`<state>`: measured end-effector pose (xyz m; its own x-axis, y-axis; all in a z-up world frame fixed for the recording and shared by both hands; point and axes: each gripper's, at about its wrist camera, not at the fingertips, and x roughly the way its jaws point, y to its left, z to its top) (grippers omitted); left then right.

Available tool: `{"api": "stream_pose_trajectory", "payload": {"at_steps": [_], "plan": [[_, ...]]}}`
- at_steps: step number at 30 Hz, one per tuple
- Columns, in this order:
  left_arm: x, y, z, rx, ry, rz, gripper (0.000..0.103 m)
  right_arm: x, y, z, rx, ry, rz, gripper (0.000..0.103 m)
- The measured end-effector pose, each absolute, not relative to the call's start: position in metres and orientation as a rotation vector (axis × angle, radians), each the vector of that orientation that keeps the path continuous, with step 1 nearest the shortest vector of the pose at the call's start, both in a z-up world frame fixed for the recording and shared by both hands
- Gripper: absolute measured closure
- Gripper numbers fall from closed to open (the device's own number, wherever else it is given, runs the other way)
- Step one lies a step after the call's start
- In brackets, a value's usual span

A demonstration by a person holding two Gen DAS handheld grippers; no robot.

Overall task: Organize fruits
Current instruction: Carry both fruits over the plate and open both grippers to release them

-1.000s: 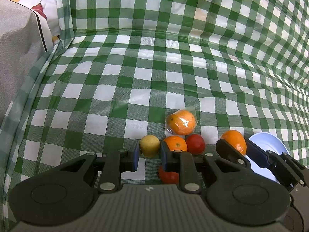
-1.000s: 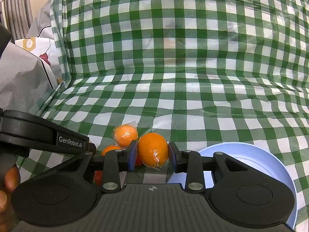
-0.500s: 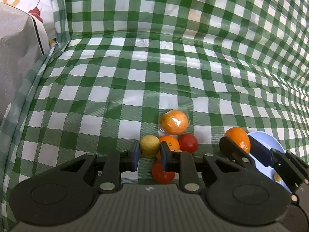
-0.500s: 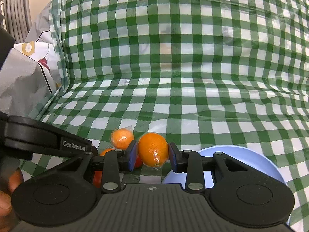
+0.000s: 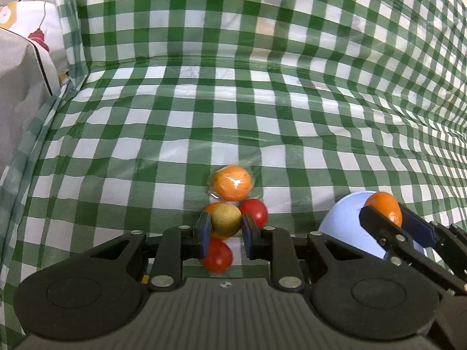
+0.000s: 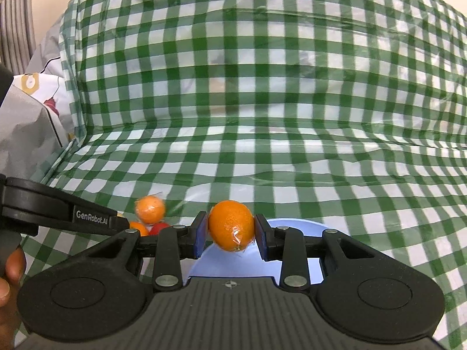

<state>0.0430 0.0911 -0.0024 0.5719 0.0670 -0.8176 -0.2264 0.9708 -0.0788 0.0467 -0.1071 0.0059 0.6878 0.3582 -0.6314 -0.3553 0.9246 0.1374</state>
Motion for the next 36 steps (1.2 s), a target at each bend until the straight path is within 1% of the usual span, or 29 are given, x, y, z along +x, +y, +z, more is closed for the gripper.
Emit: {"api": "stream_pose_trajectory", "payload": {"at_steps": [22,36], "plan": [[0.044,0.047,-0.003,-0.14,0.928,0.079,0.078,0.062,-0.184,0.005,0.064,0.73,0.202,0.067],[0.04,-0.008,-0.005,-0.059,0.9,-0.055,0.078,0.06,-0.2,0.001,0.067,0.741,0.19,0.067]]}}
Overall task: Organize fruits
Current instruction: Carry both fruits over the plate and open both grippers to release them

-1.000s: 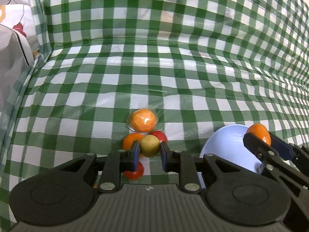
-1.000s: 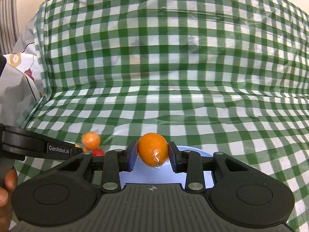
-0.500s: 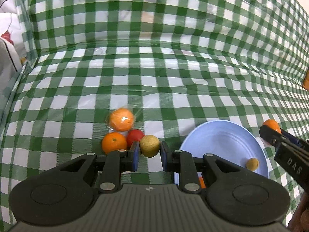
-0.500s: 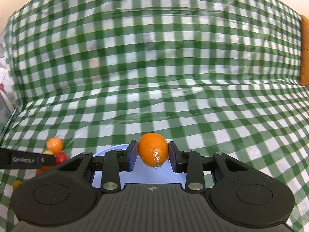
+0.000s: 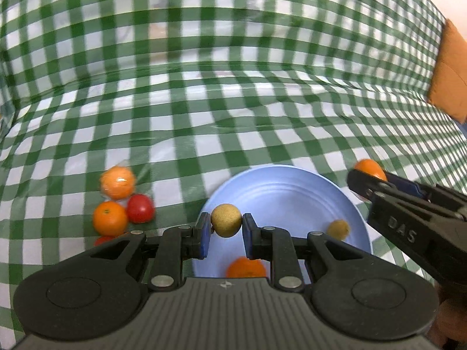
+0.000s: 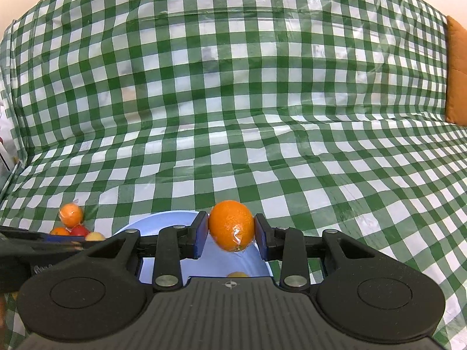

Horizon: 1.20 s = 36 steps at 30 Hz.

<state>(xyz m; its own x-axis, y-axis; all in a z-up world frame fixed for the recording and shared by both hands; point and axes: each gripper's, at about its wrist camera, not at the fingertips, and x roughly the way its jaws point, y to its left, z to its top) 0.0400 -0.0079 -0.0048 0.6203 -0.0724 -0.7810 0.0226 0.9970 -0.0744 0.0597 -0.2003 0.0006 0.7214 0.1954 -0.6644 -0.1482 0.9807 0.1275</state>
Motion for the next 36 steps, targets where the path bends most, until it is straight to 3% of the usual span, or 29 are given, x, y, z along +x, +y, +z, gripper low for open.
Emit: {"api": "stream_pose_trajectory", "payload": {"at_steps": [7,12,36], "plan": [[0.036,-0.026,-0.005,-0.036,0.896,-0.142,0.077,0.06,-0.2,0.001,0.078,0.737,0.199,0.067],[0.034,-0.024,-0.007,-0.038,0.895,-0.145,0.07,0.06,-0.199,0.001,0.075,0.73,0.196,0.058],[0.032,-0.016,-0.002,-0.038,0.902,-0.117,0.07,0.061,-0.187,0.0,0.064,0.735,0.219,0.057]]}}
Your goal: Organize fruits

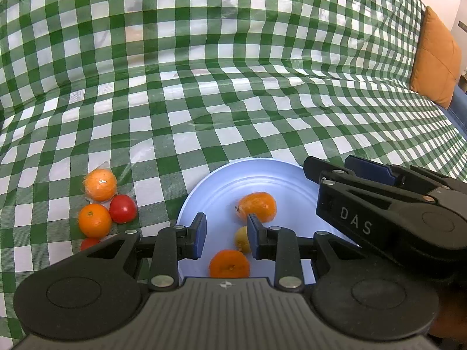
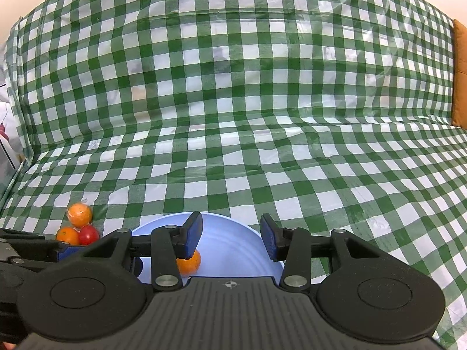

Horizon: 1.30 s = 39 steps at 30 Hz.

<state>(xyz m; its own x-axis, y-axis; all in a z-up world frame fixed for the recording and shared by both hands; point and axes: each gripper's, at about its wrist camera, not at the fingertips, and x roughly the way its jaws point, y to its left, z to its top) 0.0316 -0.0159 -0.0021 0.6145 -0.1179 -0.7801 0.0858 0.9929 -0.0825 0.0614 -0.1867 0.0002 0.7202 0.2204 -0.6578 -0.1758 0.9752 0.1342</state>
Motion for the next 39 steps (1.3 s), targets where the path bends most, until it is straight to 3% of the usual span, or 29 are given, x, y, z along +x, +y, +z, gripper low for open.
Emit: {"api": "stream_pose_trajectory", "payload": {"at_steps": [39], "plan": [[0.027,0.05,0.011,-0.093,0.899,-0.018,0.07,0.064,-0.136,0.005,0.054,0.731,0.282,0.057]]}}
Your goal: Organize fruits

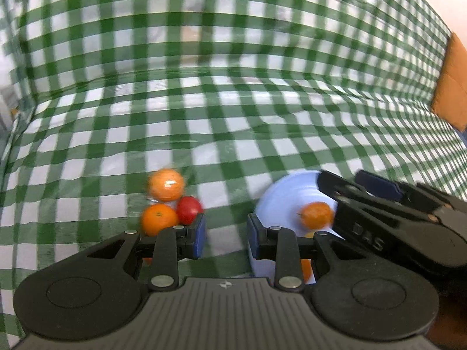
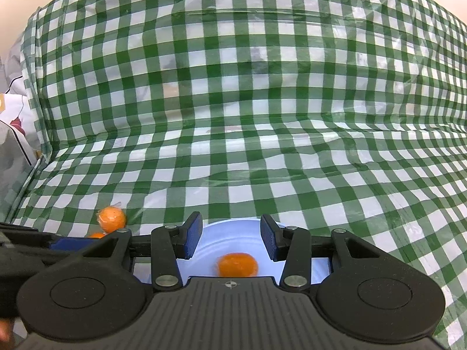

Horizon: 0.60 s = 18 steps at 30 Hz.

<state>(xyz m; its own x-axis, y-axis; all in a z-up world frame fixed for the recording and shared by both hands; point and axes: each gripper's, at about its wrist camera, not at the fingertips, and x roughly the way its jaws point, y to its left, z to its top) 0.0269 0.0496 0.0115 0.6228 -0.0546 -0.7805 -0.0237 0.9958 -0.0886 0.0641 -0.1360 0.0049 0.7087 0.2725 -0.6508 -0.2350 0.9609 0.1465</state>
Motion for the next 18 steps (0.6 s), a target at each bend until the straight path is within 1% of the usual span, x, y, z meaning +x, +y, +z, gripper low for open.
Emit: {"api": "stream_pose_trajectory", "payload": {"at_steps": [10,18], "plan": [[0.036,0.136,0.013,-0.238,0.925,0.158,0.07,0.064,-0.116,0.008,0.06,0.731,0.316,0.057],[0.028,0.175,0.0,-0.393,1.021,0.162,0.07,0.06,-0.09,0.003,0.064,0.753,0.401,0.057]]}}
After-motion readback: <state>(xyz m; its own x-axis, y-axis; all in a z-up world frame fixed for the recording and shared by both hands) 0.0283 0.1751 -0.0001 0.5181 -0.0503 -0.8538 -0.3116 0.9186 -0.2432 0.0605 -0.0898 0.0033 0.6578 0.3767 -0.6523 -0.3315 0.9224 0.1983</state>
